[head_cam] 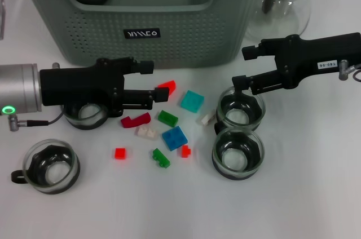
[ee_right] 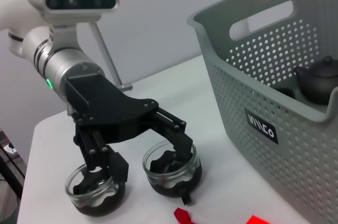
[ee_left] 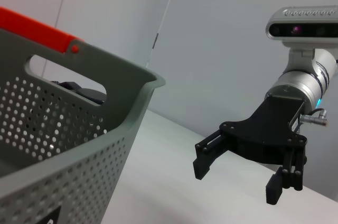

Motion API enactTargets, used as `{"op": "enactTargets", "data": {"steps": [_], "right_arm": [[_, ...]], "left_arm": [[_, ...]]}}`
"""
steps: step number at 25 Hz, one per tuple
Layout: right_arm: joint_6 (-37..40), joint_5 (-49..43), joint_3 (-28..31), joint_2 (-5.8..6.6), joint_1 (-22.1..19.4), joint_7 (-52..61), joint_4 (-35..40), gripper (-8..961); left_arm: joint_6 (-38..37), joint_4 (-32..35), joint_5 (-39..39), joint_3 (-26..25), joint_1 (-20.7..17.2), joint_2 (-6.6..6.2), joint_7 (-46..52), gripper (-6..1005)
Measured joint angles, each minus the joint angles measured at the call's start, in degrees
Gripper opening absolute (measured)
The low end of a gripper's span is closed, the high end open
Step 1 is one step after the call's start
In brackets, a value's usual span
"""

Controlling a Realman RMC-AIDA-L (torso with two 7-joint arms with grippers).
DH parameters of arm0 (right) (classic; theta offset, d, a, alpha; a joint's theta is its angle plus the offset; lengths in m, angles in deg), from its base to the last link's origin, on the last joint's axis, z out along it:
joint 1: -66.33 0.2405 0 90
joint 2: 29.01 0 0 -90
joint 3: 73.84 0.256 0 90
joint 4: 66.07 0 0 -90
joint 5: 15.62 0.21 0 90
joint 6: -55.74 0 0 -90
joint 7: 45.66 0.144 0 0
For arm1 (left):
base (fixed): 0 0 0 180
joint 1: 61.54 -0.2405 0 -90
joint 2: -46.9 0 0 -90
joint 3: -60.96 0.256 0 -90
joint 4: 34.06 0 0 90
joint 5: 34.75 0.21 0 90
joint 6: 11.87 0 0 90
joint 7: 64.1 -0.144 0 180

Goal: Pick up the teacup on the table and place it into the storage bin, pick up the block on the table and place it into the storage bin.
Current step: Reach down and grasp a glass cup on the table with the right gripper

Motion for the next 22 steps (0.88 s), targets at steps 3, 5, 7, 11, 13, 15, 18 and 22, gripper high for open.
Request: {"op": "enactTargets", "data": {"steps": [3, 5, 7, 11, 13, 15, 18, 22], "right_arm": [[-0.28, -0.13, -0.31, -0.24, -0.04, -0.06, -0.04, 942], [-0.40, -0.18, -0.47, -0.43, -0.04, -0.05, 0.11, 942], [-0.48, -0.23, -0.72, -0.50, -0.03, 0.00, 0.32, 941], [-0.93, -0.27, -0.80, -0.50, 0.20, -0.16, 0.50, 941], [-1.03, -0.27, -0.82, -0.50, 0.26, -0.34, 0.54, 941], [-1.06, -0.30, -1.10, -0.53, 0.34, -1.35, 0.67, 941], [0.23, -0.32, -2.43, -0.65, 0.39, -3.53, 1.50, 942], [7.83, -0.60, -4.40, -0.51, 0.17, -7.72, 4.72, 942]], "left_arm": [[1.07, -0.05, -0.05, 0.02, -0.21, 0.35, 1.23, 859], [1.64, -0.05, -0.05, 0.13, -0.21, 0.43, 1.70, 859], [2.02, -0.05, -0.05, 0.21, -0.24, 0.51, 1.99, 859], [1.73, -0.03, 0.05, 0.54, -0.29, 0.62, 2.11, 860], [1.56, -0.01, 0.10, 0.59, -0.29, 0.63, 1.99, 860], [1.42, 0.02, 0.04, 0.56, -0.28, 0.63, 1.86, 860], [1.21, 0.19, 0.00, 0.56, -0.25, 0.62, 1.82, 860], [1.07, 0.33, -0.04, 0.58, -0.22, 0.58, 1.44, 860]]}}
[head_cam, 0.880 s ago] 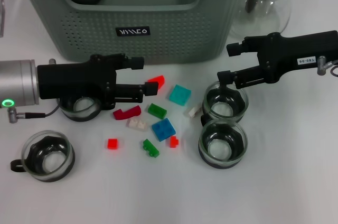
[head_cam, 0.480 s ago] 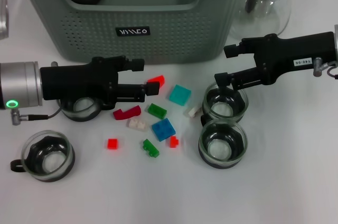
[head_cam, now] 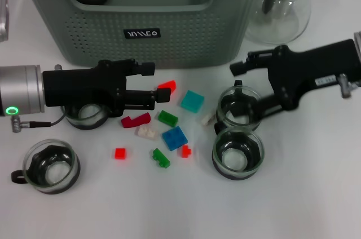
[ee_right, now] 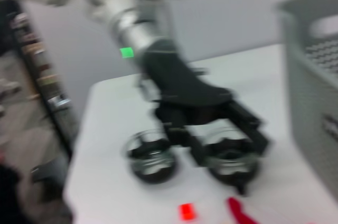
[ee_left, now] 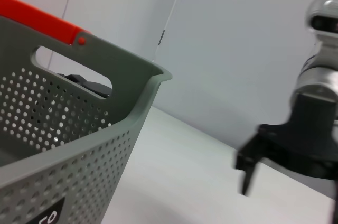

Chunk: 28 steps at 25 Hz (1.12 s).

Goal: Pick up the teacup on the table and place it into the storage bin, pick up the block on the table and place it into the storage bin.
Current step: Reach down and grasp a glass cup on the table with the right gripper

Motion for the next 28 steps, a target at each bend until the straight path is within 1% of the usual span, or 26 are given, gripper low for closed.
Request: {"op": "enactTargets", "data": {"steps": [1, 2, 3, 5, 7, 10, 12, 13, 19, 21, 28], "right_arm": [[1.69, -0.45, -0.23, 0.05, -0.13, -0.30, 1.01, 942], [1.69, -0.45, -0.23, 0.05, -0.13, -0.30, 1.01, 942], [4.76, -1.96, -0.55, 0.11, -0.33, -0.39, 3.22, 942], [7.80, -4.42, -0.75, 0.05, -0.35, -0.04, 6.05, 941], [8.83, -5.52, -0.91, -0.04, -0.34, 0.24, 7.30, 941], [11.49, -9.16, -2.41, -0.36, -0.01, 2.19, 11.29, 941], [12.43, -11.25, -5.74, -0.88, 0.33, 5.43, 15.62, 942], [12.43, -11.25, -5.74, -0.88, 0.33, 5.43, 15.62, 942], [12.81, -13.01, -14.89, -2.65, 0.63, 9.86, 23.08, 941], [12.04, -13.72, -17.89, -3.11, 1.10, 10.62, 23.52, 941], [6.98, -13.90, -27.90, -3.36, 1.45, 11.92, 22.24, 942]], "left_arm": [[0.08, -0.02, 0.00, 0.01, 0.00, 0.00, -0.30, 860], [0.13, -0.04, 0.00, 0.02, -0.02, 0.01, -0.46, 860], [0.25, -0.12, 0.00, 0.02, -0.07, 0.04, -0.98, 860], [0.72, -0.21, 0.09, 0.04, -0.21, 0.08, -1.77, 860], [1.32, -0.25, 0.28, 0.05, -0.33, 0.12, -2.00, 860], [1.61, -0.27, 0.20, 0.02, -0.46, 0.40, -2.28, 860], [1.77, -0.29, 0.10, -0.09, -0.62, 0.76, -2.60, 860], [1.97, -0.30, 0.08, -0.11, -0.68, 0.90, -2.71, 860], [3.75, -0.32, 0.00, -0.28, -0.77, 1.68, -2.79, 860], [3.79, -0.32, -0.10, -0.33, -0.82, 1.87, -2.79, 860], [3.80, -0.32, -1.86, -0.49, -1.68, 2.16, -2.79, 860]]}}
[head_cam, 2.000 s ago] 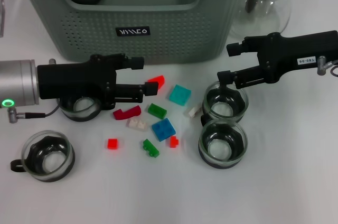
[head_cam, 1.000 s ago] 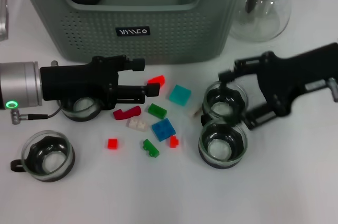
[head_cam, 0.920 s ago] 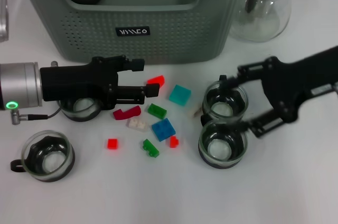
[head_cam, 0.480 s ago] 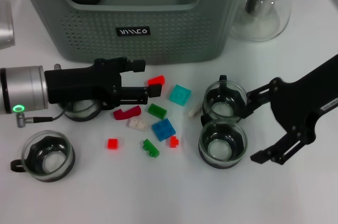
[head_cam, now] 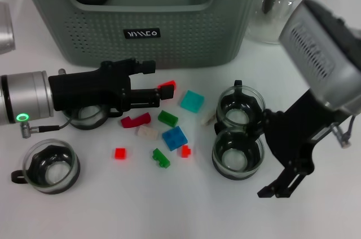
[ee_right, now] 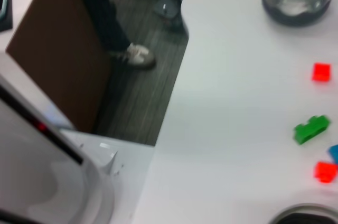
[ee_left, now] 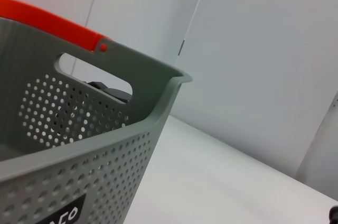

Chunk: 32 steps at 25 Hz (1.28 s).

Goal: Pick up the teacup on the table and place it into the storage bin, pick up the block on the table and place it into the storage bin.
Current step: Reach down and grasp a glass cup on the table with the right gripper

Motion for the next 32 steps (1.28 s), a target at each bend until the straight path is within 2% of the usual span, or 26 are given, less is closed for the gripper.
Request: {"op": "enactTargets", "data": {"steps": [8, 16, 21, 32], "right_arm": [[-8.69, 0.19, -8.55, -0.11, 0.19, 0.07, -5.64, 939], [-12.79, 0.26, -13.08, -0.29, -0.28, 0.07, -6.35, 930], [-14.44, 0.51, -13.55, -0.32, -0.37, 0.07, -6.87, 771], [-14.30, 0.43, -15.26, -0.31, -0.08, 0.07, -6.88, 535]], "left_arm": [[-0.02, 0.00, -0.14, -0.09, -0.76, 0.09, -0.03, 860], [-0.03, 0.00, -0.33, -0.07, -0.86, 0.17, -0.04, 860], [-0.03, 0.00, -0.46, -0.07, -0.85, 0.17, -0.04, 860], [0.06, 0.00, -0.45, -1.47, -0.85, -0.13, -0.66, 860]]}}
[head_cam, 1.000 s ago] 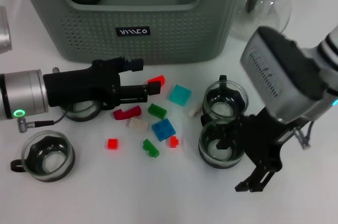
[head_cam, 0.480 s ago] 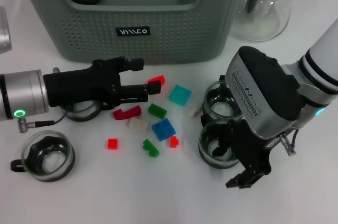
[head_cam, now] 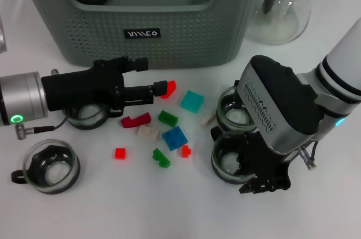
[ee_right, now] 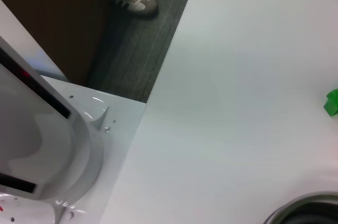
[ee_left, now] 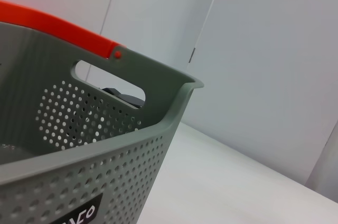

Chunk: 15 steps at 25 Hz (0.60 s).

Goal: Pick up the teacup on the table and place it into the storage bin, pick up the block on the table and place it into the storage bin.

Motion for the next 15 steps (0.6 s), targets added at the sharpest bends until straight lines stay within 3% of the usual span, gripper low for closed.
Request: {"op": "enactTargets", "data": {"steps": [10, 15], "right_arm": [[0.88, 0.16, 0.29, 0.19, -0.32, 0.99, 0.61, 85], [3.14, 0.21, 2.31, 0.31, -0.50, 1.39, 1.93, 57]], "left_arm": [[0.01, 0.00, 0.03, -0.01, -0.09, -0.05, -0.88, 859], [-0.02, 0.00, 0.04, -0.02, -0.09, -0.08, -0.88, 859]]}}
